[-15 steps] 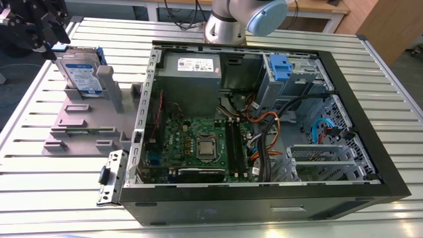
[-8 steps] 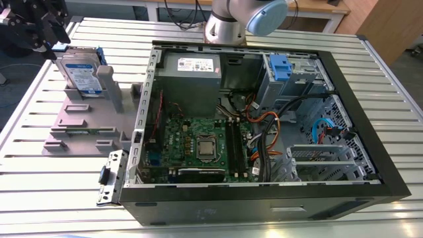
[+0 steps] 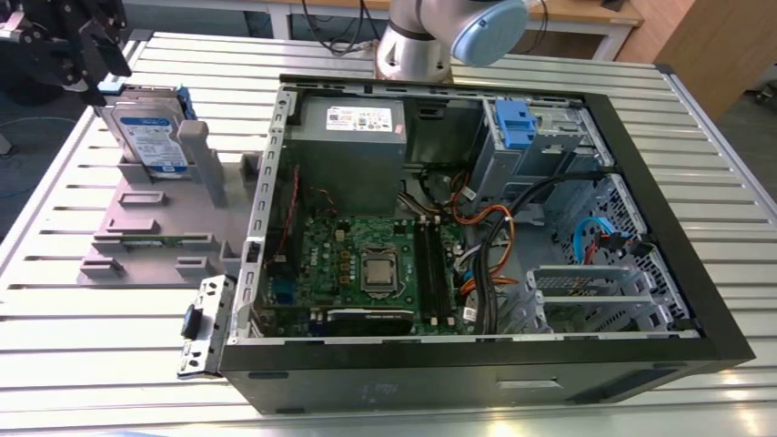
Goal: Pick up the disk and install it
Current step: 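Pick up the disk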
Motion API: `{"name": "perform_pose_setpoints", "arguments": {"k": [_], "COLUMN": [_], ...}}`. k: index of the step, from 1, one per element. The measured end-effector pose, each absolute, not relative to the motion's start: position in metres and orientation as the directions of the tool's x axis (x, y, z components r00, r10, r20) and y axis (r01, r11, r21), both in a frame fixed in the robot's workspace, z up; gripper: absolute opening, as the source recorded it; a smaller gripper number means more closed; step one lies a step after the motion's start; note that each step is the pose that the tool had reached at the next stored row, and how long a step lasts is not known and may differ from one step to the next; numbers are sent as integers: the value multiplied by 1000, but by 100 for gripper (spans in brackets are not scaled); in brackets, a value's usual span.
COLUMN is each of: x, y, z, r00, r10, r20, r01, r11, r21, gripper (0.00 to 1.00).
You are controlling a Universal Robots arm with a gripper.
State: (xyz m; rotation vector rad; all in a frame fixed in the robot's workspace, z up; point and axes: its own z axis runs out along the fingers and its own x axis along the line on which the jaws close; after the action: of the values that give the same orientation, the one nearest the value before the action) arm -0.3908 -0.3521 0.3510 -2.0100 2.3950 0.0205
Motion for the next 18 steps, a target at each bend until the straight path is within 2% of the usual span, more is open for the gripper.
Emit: {"name": "perform_pose_setpoints", "arguments": {"k": [12, 18], "x": [-391, -391], "y": [-351, -350], "z": [350, 348], "r00": [-26, -20], "r10": [-999, -1000], "r20": [-20, -20], "r01": [-1000, -1000], "r11": [26, 20], "r21": [1, 1], "gripper": [59, 59]}}
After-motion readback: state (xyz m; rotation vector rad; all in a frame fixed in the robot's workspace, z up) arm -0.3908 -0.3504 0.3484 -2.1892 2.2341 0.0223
